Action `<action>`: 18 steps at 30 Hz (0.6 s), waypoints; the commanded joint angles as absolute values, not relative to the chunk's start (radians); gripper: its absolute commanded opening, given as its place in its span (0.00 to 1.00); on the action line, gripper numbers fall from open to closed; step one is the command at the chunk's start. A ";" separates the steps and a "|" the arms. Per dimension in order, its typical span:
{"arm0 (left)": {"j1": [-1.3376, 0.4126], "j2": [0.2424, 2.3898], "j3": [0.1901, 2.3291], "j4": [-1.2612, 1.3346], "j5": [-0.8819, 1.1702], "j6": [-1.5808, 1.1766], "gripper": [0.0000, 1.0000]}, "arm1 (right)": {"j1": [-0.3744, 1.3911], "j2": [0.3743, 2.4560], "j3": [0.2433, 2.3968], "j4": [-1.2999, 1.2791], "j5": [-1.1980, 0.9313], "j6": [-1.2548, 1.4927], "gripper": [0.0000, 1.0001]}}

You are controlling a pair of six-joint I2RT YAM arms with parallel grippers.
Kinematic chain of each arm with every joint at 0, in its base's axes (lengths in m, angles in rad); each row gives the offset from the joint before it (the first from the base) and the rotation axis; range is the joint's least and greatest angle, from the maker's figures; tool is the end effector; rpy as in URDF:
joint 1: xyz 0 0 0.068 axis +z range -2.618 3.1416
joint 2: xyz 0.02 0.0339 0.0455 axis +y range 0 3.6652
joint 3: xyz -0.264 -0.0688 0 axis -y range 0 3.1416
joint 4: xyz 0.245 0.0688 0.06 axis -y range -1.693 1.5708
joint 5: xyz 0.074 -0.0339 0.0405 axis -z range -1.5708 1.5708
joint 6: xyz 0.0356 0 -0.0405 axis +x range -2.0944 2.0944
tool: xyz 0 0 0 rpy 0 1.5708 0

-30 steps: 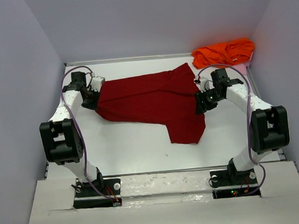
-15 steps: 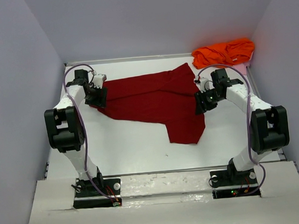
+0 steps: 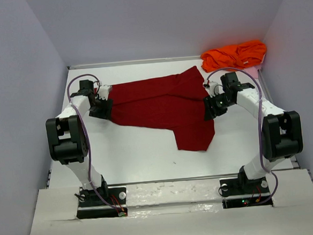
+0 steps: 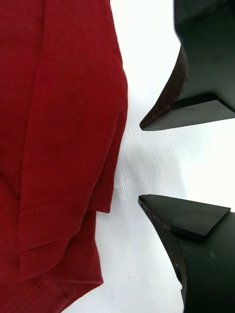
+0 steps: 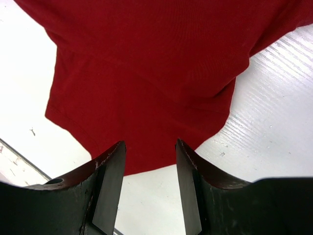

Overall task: Fold and stack the t-shirts
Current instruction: Pick up the 1/3-folded T-shirt at the center of the board.

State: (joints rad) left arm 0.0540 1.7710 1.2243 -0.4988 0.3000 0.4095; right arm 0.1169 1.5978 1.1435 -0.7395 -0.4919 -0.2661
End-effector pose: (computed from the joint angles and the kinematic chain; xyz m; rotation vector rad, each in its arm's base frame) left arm 0.3672 0.0093 0.2027 0.5542 2.4977 -0.2182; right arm 0.3083 0.0531 0.2258 -0.6324 2.5916 0.6291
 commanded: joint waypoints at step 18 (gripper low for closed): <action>0.055 1.901 1.287 -0.384 0.230 0.362 0.64 | 0.110 1.569 1.131 -0.715 -0.517 -0.281 0.50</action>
State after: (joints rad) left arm 0.0540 1.8835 1.2476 -0.3973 0.2302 0.3790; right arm 0.1173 1.5978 1.1313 -0.7391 -0.4984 -0.2672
